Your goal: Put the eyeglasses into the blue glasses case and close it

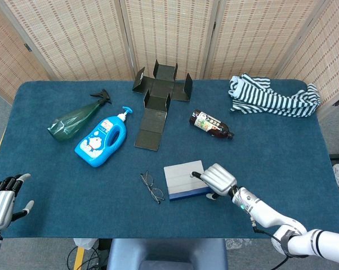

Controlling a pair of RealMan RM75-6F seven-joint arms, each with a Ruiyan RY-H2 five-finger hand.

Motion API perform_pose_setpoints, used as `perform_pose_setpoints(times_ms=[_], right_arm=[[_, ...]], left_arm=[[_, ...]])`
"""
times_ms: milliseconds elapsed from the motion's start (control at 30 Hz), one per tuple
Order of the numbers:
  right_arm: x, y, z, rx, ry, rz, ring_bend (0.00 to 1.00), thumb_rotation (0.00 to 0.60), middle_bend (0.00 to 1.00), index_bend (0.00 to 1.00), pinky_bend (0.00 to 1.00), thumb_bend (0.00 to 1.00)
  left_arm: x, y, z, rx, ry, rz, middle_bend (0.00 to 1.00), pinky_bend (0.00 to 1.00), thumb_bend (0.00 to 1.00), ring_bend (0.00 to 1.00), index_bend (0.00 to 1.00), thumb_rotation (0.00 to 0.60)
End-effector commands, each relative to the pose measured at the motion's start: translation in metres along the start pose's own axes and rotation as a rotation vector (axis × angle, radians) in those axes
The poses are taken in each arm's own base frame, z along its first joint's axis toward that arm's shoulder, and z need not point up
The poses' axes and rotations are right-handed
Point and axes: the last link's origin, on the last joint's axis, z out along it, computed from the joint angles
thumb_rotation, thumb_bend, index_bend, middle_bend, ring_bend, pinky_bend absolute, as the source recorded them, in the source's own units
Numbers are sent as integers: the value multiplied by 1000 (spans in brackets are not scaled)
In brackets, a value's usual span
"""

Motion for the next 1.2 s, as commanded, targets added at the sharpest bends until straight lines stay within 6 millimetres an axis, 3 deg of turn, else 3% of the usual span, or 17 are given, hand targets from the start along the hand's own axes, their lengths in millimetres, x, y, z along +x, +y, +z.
perform_pose_setpoints(times_ms=[33,267,533,700,867,1033,1200], right_arm=[[-3,-2,3,11,-32,-10,985,600,973,237,891,354],[-16,1,-7,2,-92,-11,989,600,979,267,891,445],[-25,3,-32,-9,-108,-1,992,600,981,370,891,460],[-25,2,-50,-7,-111,5,992,600,981,382,891,462],[-10,-1,-41,11,-30,-28,992,600,979,358,891,467],[2,-27,-28,139,5,-76,992,600,978,322,891,548],[0,-42,-16,234,-46,-145,992,600,979,322,891,566]], left_arm=[[0,-1,-1,1,-2,-2,257,302,303,232,228,600],[-1,-2,-1,2,-8,-4,257,303,303,232,228,600],[-1,2,1,-15,-5,-4,257,303,303,232,228,600],[-1,2,1,-17,-10,-3,257,303,304,232,228,600],[-1,5,2,-28,-7,-5,257,303,303,232,228,600],[1,4,1,-24,1,-1,256,303,303,232,228,600],[2,1,-3,-15,3,-3,257,302,303,232,228,600]])
